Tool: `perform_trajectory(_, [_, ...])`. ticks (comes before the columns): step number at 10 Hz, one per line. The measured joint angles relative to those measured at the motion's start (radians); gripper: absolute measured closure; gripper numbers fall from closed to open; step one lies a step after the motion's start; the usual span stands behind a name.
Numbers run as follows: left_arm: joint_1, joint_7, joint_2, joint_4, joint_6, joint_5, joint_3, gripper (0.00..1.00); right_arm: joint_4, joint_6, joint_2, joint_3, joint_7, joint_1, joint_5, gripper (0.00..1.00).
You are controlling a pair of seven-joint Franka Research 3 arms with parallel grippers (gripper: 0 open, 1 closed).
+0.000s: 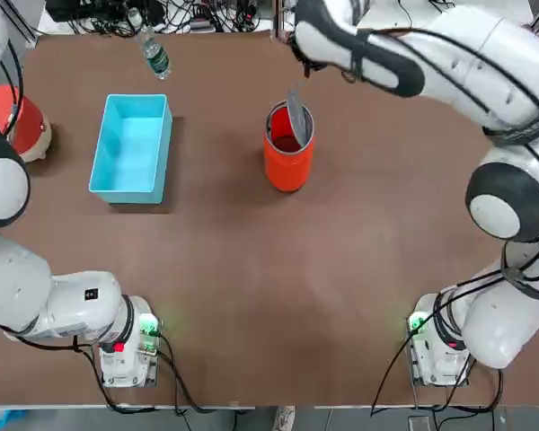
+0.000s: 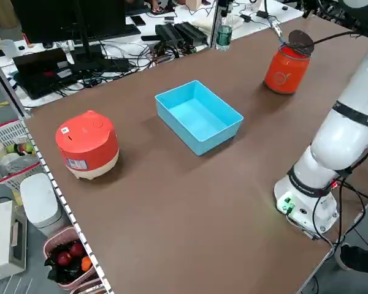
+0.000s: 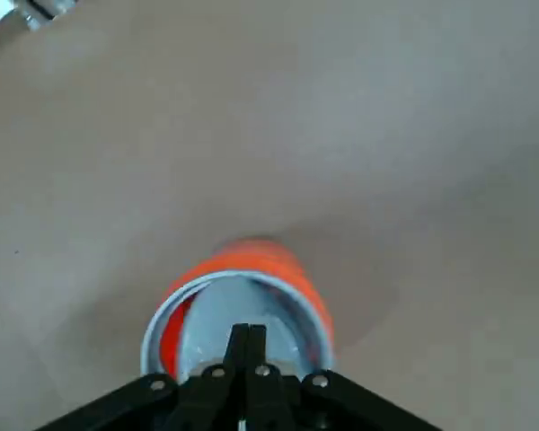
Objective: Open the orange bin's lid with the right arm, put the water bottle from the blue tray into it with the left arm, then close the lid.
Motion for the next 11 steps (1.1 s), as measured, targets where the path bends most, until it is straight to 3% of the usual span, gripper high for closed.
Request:
perform_trajectory(3, [-0.088, -0.259, 0.022, 0.011, -0.002, -0.004, -0.108, 0.63, 0.018, -0.122, -0.067, -0.003, -0.183, -0.142, 0.004, 0.99])
perform_trajectory(5, [-0.203, -0.432, 0.064, 0.024, 0.001, -0.004, -0.138, 0.63, 0.018, -0.151, -0.088, -0.003, -0.273, -0.222, 0.014, 0.99])
perform_trajectory(7, [-0.301, -0.534, 0.129, 0.070, 0.011, -0.004, -0.140, 0.63, 0.009, -0.151, -0.088, -0.002, -0.292, -0.238, 0.021, 0.99])
perform_trajectory(11, [-0.378, -0.611, 0.206, 0.106, 0.111, -0.004, -0.140, 0.63, 0.002, -0.147, -0.087, 0.006, -0.292, -0.237, 0.021, 0.98])
